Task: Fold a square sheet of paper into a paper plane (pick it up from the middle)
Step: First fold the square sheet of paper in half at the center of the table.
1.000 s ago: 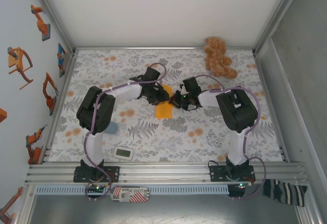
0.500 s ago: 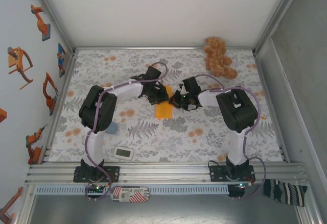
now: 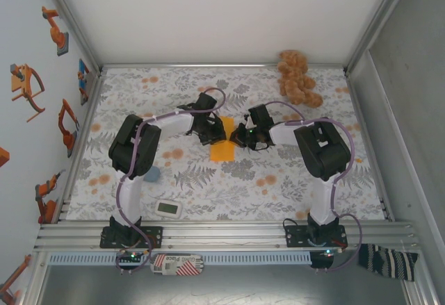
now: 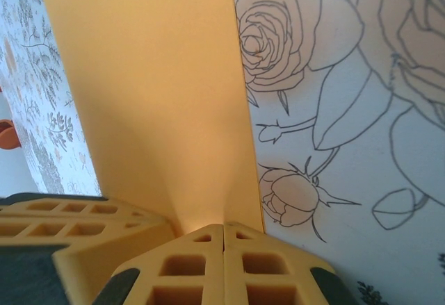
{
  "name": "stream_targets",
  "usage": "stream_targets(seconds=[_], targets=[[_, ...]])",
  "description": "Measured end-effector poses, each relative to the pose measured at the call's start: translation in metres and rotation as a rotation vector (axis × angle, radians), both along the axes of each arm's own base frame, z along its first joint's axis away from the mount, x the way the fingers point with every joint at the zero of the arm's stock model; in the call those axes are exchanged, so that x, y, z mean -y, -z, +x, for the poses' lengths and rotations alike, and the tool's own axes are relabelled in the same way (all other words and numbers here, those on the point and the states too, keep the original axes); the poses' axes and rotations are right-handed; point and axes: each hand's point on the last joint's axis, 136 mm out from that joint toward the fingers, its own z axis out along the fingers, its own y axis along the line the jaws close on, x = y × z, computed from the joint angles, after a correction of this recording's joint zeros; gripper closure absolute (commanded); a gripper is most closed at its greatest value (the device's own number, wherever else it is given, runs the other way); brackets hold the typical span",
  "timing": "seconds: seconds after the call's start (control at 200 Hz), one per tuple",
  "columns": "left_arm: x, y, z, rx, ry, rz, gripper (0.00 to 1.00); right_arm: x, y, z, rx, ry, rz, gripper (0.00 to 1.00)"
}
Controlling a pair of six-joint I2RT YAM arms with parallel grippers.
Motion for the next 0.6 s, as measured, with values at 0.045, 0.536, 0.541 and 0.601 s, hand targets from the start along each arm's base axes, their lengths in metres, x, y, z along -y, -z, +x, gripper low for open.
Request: stream_targets(seconds=[0.045, 0.536, 0.541, 0.601], targets=[[-0.003, 0.003, 0.0, -0.004, 0.0, 0.005, 0.88, 0.0, 0.0, 0.0, 0.003, -0.004, -0.003, 1.0], [-0.031, 0.009, -0.001, -0.029, -0.005, -0.091, 0.87, 0.001, 0.008, -0.003, 0.029, -0.07, -0.046, 1.0], [-0.031, 0.009, -0.001, -0.029, -0.005, -0.091, 0.87, 0.001, 0.008, -0.003, 0.03, -0.071, -0.047, 1.0], [-0.04, 0.009, 0.0, -0.032, -0.015, -0.096, 0.87, 0.001, 0.009, -0.003, 0.034, -0.076, -0.049, 1.0]])
